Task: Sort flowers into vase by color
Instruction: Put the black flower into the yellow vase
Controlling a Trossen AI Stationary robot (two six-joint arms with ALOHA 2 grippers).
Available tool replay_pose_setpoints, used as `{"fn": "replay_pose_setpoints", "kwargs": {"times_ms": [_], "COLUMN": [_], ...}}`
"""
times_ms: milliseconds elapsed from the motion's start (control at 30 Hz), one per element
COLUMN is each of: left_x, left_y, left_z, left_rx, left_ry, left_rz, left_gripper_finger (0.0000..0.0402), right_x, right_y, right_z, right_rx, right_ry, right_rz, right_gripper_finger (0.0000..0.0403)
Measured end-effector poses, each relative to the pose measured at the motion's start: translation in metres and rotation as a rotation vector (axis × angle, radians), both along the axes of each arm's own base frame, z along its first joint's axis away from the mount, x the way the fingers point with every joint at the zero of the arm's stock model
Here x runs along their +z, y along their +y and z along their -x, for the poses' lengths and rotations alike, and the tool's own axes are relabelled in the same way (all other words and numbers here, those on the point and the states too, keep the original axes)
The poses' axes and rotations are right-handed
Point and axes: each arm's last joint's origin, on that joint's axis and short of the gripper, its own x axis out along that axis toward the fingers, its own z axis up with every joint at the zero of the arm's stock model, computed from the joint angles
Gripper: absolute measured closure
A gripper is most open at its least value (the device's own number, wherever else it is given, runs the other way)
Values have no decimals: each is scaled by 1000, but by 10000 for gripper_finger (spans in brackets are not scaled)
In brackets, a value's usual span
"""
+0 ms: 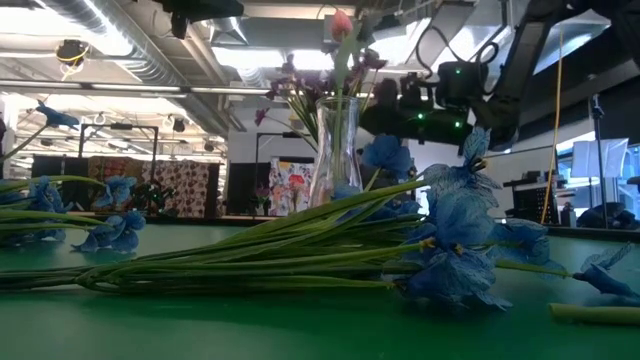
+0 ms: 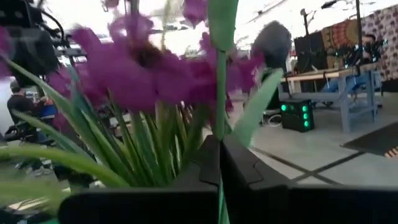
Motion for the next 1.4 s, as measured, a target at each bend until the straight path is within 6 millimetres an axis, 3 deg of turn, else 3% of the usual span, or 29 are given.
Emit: {"fn": "replay_pose_setpoints", "kwargs": {"times_ms": [433,767,900,1167,1400], "left_x": [0,-1,-2,-3,-3], "left_y": [0,0,0,0,0], "left_z": [0,0,0,0,0], "left_rx": [0,1,2,4,4], "left_ry": [0,9,13,24,25], "left_rz": [0,3,7,25,25], "left_gripper_finger": [399,399,399,399,399], "right_x": [-15,-23,-23,-16,1], "right_y": [0,3,4,5,11], "right_z": [-3,-5,-5,-3,8], "right_rx": [59,198,214,231,213], "right_ry": [84,158,159,181,372], "right_rz": [-49,-134,-132,-138,-130], "right_gripper_finger": [403,384,349,240,181]}}
